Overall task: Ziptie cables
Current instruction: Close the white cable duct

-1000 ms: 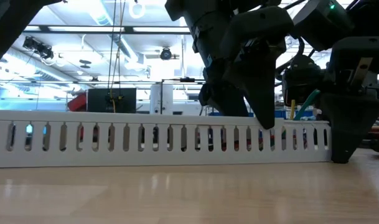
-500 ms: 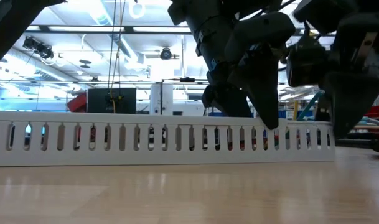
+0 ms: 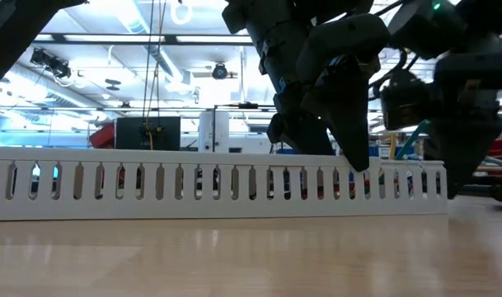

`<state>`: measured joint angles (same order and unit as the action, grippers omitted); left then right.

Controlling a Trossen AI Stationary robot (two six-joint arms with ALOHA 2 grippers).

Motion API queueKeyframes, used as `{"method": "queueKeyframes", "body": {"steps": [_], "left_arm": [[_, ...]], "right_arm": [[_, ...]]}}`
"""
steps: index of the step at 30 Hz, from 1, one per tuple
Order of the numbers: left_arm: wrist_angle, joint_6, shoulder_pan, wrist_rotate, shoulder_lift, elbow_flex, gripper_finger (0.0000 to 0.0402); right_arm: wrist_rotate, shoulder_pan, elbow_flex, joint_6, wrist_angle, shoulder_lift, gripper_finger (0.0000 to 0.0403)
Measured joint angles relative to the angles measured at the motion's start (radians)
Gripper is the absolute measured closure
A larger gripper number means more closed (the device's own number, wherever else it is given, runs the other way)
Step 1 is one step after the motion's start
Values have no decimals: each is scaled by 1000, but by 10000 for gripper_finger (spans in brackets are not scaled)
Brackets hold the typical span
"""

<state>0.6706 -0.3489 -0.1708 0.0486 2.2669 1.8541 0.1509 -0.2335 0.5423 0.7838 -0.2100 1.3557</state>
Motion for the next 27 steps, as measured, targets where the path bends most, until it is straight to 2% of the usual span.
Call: {"method": "queueKeyframes", "body": {"steps": [10,17,27], "left_arm": [[-10,-2,-6,0,0,-1,170],[-7,-7,-8,2,0,-2,170],[-16,-5,-8,1,2,-3,170]], "right_arm": [[16,62,0,-26,109,122,403],[32,92,-3,-23,176,130,403],[0,84,-6,9,208,131,403]]}}
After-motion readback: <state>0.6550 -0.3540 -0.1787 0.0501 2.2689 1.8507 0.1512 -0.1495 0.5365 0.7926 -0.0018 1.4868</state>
